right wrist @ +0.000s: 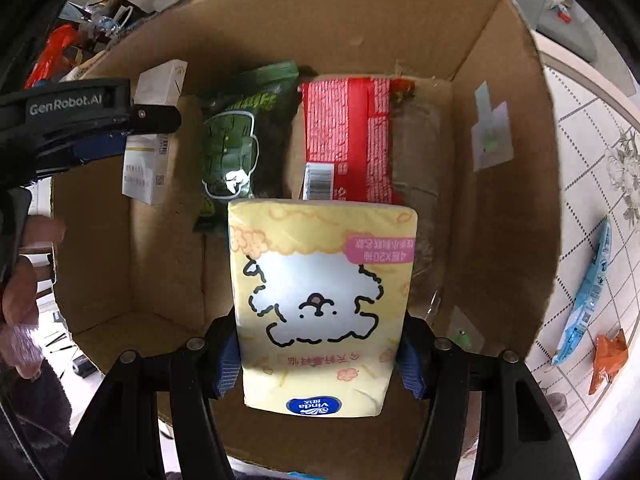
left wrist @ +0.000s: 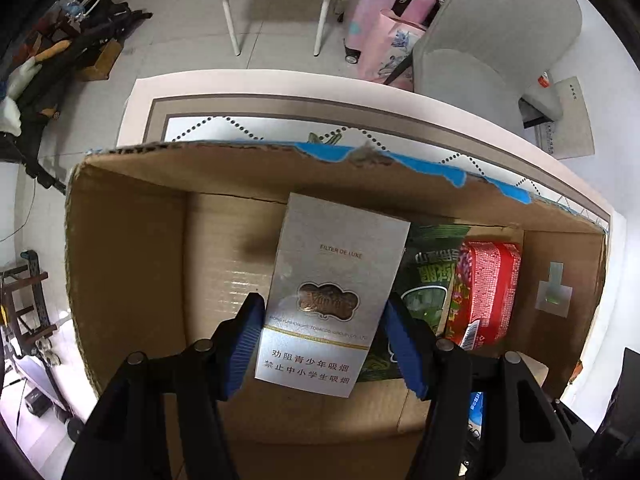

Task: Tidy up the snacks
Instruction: 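Carry both items into the box and release them beside the packs, then grasp the blue stick pack with the left tool while the right tool grasps the orange pouch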

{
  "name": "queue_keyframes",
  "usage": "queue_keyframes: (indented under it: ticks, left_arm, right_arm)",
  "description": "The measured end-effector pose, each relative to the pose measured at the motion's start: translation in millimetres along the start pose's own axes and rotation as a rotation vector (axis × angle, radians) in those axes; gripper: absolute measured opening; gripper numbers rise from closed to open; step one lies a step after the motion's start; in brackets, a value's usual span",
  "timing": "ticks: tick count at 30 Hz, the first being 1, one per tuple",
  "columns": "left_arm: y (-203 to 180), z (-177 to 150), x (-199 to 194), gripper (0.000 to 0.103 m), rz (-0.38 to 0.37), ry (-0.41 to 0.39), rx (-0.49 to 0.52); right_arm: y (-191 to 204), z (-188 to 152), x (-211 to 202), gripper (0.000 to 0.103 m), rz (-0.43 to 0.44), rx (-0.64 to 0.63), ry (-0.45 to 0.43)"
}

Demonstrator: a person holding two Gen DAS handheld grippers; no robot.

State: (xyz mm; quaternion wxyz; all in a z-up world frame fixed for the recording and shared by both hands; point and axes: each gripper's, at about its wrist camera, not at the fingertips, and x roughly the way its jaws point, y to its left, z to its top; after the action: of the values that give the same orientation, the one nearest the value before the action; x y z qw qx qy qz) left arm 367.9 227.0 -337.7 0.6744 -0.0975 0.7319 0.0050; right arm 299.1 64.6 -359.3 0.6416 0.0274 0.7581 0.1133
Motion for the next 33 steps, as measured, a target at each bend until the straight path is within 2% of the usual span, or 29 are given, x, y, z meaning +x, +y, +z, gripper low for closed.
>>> queue_keyframes:
  ticks: [2, 3, 5, 7, 12, 16, 20, 23, 28, 31, 33]
  left_arm:
    - [1, -1, -3, 0.059, 0.000, 0.013, -0.003]
    - [2, -2, -5, 0.060, 0.001, 0.014, -0.006]
    - [3, -3, -9, 0.075, -0.006, 0.014, -0.011]
    - [3, -5, -15, 0.085, -0.010, 0.004, -0.007]
    - [6, -19, -36, 0.098, 0.007, -0.034, -0.008]
    - [4, -42, -58, 0.098, 0.030, -0.085, 0.013]
    - [3, -82, -74, 0.098, 0.041, -0.142, 0.008]
    - [-1, -110, -80, 0.098, 0.052, -0.159, 0.017]
    - [-7, -144, -97, 0.098, 0.063, -0.207, 0.024]
    - [-10, -163, -111, 0.098, 0.081, -0.236, 0.038]
    - [-11, -177, -123, 0.098, 0.063, -0.249, 0.042]
  right_arm:
    - [1, 0, 2, 0.070, -0.027, -0.005, 0.011]
    - [2, -1, 0, 0.078, -0.021, -0.003, 0.009]
    - [5, 0, -4, 0.087, -0.017, -0.005, 0.008]
    - [8, -2, -10, 0.087, -0.017, -0.007, -0.007]
    - [17, -5, -29, 0.095, -0.026, -0.002, -0.047]
    - [15, -16, -47, 0.097, -0.052, 0.018, -0.095]
    - [6, -36, -63, 0.097, -0.063, 0.051, -0.113]
    - [9, -52, -66, 0.097, -0.099, 0.040, -0.131]
    - [10, -83, -95, 0.097, -0.157, 0.017, -0.192]
    - [13, -99, -110, 0.097, -0.162, -0.005, -0.223]
    - [15, -111, -120, 0.097, -0.151, -0.020, -0.239]
